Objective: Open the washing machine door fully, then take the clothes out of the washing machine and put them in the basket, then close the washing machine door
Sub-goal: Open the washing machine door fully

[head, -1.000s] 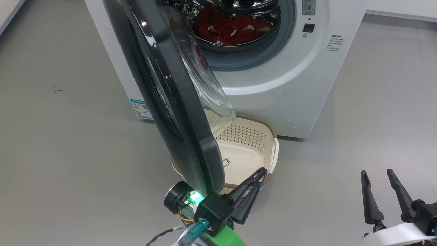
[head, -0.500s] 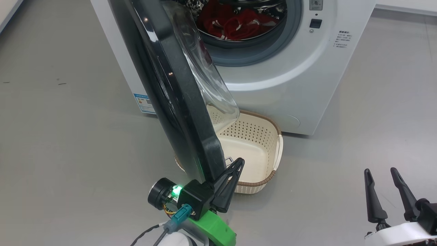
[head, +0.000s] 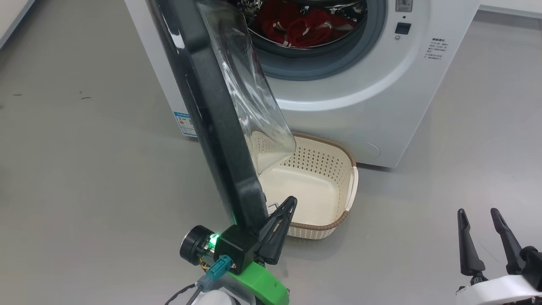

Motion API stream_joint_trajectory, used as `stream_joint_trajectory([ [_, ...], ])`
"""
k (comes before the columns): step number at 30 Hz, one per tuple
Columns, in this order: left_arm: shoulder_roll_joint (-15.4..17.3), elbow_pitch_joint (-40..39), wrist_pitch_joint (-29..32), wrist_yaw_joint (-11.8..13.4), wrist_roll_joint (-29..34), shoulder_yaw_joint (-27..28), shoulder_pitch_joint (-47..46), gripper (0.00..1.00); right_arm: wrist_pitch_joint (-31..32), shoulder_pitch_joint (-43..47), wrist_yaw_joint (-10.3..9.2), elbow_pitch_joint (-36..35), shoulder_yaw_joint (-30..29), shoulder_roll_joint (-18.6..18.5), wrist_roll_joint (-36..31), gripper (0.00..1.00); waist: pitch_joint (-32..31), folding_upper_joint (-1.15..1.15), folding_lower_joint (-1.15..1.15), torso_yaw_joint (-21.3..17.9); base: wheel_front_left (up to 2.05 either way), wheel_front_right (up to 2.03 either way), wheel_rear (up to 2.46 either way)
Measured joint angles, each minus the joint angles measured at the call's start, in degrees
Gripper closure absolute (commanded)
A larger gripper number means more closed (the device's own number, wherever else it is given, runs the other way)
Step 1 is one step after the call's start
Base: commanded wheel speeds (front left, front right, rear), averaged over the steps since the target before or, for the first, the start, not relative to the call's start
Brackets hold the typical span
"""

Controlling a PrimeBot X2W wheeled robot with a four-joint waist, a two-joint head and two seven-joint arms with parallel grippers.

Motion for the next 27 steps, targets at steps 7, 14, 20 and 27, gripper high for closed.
stream_joint_trajectory([
  [7, 0.6, 0.53, -0.34, 0.01, 0.02, 1.2, 0.81, 1.0, 0.0, 0.02, 0.01, -0.01, -1.13, 0.01, 0.0, 0.0, 0.11, 0.0, 0.0, 1.35, 0.0, 0.0, 0.0],
  [14, 0.59, 0.48, -0.51, 0.01, 0.03, 0.91, 1.09, 1.0, 0.0, 0.08, 0.01, -0.01, -1.54, 0.01, 0.01, 0.0, 0.04, 0.0, 0.0, 3.2, 0.0, 0.0, 0.0],
  [20, 0.59, 0.36, -1.07, 0.01, 0.26, 1.02, 2.26, 1.0, 0.0, 0.18, 0.07, -0.05, -1.94, 0.0, -0.05, 0.0, -0.02, 0.0, 0.0, 5.76, 0.0, 0.0, 0.0],
  [27, 0.58, 0.38, -1.58, 0.01, 0.36, 2.77, 4.28, 1.0, 0.0, 0.4, 0.07, -0.27, -2.3, -0.02, -0.55, 0.0, -0.17, 0.0, 0.0, 9.16, 0.0, 0.0, 0.0],
])
